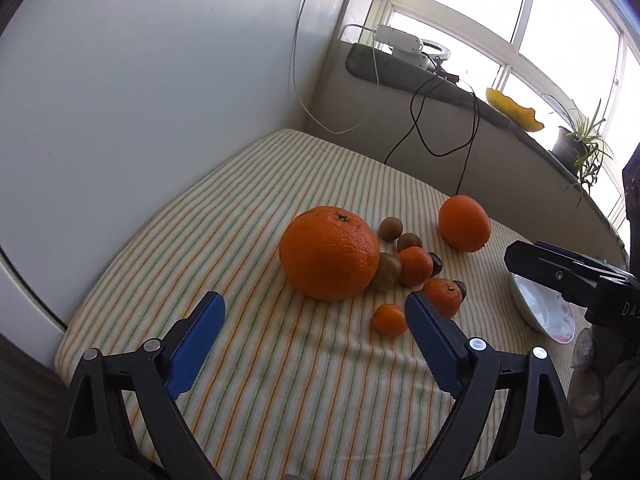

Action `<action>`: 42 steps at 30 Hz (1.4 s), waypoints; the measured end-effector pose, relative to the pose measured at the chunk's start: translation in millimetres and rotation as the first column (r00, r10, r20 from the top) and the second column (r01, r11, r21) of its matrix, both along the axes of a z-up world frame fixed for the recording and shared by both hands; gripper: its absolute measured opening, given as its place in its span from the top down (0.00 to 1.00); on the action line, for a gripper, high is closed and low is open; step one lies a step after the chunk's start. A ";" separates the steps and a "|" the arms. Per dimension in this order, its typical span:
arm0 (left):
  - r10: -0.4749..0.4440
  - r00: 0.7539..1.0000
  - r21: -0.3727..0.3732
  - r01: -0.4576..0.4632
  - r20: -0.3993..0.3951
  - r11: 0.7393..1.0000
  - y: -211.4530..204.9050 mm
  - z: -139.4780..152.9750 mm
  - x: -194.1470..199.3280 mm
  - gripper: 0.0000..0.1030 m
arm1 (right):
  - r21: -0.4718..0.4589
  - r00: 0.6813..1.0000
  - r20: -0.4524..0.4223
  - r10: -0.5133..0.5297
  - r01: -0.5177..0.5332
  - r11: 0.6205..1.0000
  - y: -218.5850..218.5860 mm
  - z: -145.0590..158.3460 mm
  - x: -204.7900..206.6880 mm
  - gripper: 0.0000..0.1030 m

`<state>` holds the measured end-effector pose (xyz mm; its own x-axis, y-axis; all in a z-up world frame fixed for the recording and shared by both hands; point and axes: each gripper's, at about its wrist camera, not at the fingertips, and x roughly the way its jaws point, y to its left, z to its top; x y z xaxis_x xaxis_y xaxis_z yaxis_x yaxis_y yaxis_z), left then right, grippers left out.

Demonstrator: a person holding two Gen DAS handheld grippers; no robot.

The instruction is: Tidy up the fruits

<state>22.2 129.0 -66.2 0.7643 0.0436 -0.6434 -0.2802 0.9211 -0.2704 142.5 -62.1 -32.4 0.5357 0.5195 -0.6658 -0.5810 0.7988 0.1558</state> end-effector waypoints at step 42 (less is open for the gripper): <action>-0.100 0.995 -0.201 0.097 -0.005 0.975 19.6 -26.1 32.9 0.43 | 0.122 0.875 -0.389 0.290 -0.263 0.957 140.5 -57.9 75.2 0.31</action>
